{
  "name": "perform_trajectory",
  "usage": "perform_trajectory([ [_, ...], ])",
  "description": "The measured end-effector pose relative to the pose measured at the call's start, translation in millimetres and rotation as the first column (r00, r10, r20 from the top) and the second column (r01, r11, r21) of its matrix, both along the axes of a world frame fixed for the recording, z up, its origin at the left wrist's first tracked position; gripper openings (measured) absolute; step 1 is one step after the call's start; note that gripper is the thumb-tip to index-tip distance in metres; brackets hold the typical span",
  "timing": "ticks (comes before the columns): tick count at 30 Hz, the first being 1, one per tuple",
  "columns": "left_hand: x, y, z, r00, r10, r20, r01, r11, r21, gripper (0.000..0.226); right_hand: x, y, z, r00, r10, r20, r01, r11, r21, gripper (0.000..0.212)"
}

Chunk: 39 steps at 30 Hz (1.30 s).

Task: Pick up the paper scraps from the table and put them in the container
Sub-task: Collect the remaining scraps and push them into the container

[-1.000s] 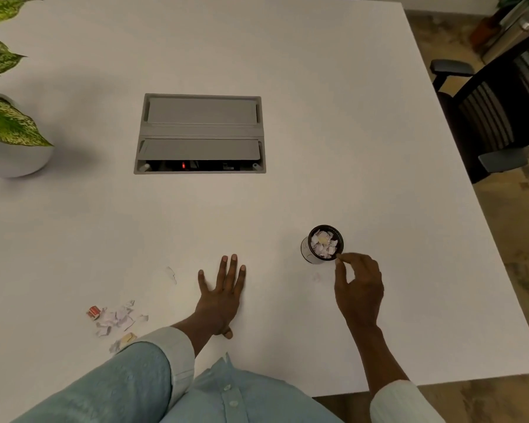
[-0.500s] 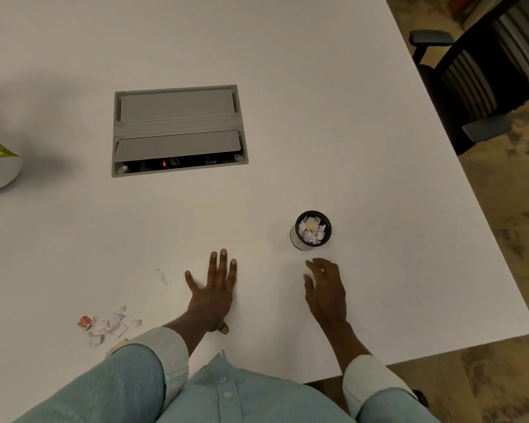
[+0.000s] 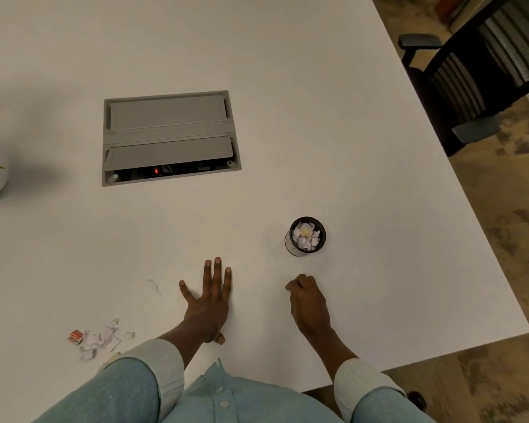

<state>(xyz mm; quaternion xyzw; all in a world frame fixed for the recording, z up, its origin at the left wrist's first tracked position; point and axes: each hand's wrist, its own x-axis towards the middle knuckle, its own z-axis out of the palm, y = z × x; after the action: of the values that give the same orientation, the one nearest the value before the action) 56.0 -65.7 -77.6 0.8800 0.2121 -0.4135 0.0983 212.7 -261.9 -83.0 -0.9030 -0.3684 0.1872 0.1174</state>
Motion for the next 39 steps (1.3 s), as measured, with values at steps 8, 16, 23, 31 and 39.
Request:
perform_trajectory([
  [8, -3, 1, 3, 1.0, 0.003, 0.027, -0.003, 1.0, -0.006, 0.167, 20, 27, 50, 0.966, -0.191, 0.176, 0.077, 0.858, 0.508, 0.015],
  [16, -6, 1, 10, 0.998, 0.005, 0.067, -0.007, 1.0, 0.024, 0.168, 76, 43, 64, 0.922, -0.268, 0.281, 0.097, 0.86, 0.502, 0.014],
  [23, -13, 1, 12, 0.989, 0.013, 0.146, -0.018, 0.999, 0.032, 0.167, 81, 39, 51, 0.953, -0.155, 0.262, 0.055, 0.933, 0.355, 0.016],
  [31, -19, 5, 10, 0.982, 0.035, 0.187, -0.038, 0.999, 0.01, 0.16, 41, 53, 62, 0.937, -0.117, 0.328, -0.047, 0.89, 0.454, 0.027],
  [39, -72, 21, 0, 0.886, 0.208, 0.415, -0.146, 0.974, -0.175, 0.079, -37, 89, 57, 0.978, 0.123, 0.167, -0.188, 0.869, 0.458, 0.023],
])
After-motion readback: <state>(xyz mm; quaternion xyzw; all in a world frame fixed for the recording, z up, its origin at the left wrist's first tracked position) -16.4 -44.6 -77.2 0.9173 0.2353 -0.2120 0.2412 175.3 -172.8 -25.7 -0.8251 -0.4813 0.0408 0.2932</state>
